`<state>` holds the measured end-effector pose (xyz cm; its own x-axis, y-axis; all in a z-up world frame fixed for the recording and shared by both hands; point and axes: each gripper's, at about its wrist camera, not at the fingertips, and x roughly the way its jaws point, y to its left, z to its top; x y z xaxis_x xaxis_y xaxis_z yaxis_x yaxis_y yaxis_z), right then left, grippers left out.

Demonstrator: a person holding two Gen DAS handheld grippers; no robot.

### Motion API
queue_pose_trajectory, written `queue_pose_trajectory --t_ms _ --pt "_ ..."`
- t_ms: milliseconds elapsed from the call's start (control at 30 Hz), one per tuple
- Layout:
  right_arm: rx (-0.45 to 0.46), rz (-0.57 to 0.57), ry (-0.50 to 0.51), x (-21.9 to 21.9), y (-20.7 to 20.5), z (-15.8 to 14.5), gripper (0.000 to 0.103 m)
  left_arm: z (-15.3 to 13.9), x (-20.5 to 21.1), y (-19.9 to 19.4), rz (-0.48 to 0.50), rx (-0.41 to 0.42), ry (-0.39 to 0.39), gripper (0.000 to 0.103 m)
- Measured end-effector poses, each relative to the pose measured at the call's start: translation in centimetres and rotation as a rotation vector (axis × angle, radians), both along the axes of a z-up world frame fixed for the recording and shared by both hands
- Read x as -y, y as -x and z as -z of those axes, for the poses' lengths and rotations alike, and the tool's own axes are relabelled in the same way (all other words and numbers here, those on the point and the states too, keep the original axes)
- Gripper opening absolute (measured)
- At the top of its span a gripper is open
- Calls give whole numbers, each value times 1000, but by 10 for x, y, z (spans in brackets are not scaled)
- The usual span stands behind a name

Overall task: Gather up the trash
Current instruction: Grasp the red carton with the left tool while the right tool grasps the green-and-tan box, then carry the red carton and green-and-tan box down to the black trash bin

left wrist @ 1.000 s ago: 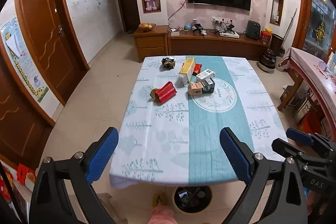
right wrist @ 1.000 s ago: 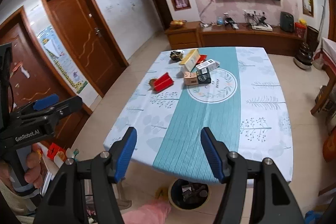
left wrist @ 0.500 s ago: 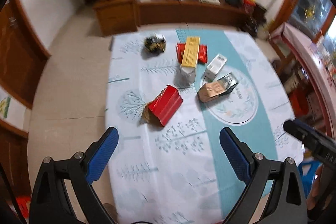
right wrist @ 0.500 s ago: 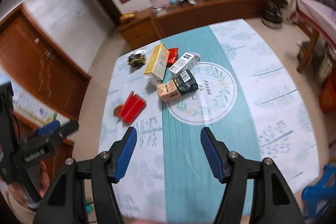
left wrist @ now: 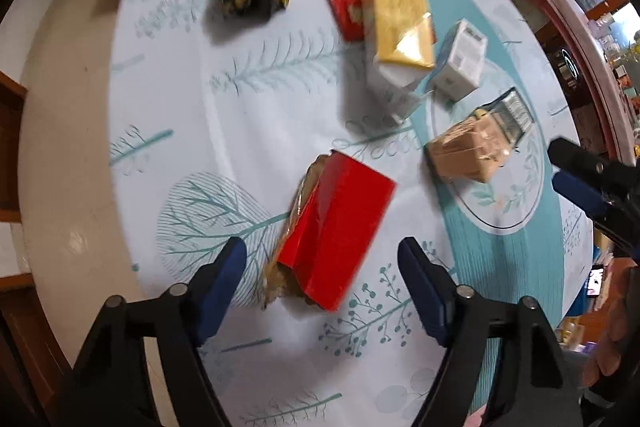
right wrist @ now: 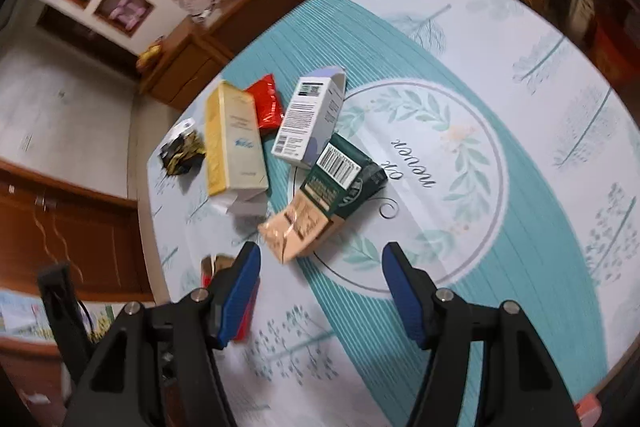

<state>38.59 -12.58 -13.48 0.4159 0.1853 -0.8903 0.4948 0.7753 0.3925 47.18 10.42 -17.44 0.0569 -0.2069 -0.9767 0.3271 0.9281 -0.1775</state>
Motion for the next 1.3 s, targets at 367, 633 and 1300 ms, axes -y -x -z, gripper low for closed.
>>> queue_pose_trajectory --t_ms 367,633,1300 --pt "-132 98 -22 -7 -52 49 63 30 1 -8 -17 -92 51 55" --pt "-130 85 -4 -12 -52 53 37 29 1 2 -58 -72 55 46" --pt "18 -256 11 9 94 -5 34 -86 -6 127 -233 138 92 45"
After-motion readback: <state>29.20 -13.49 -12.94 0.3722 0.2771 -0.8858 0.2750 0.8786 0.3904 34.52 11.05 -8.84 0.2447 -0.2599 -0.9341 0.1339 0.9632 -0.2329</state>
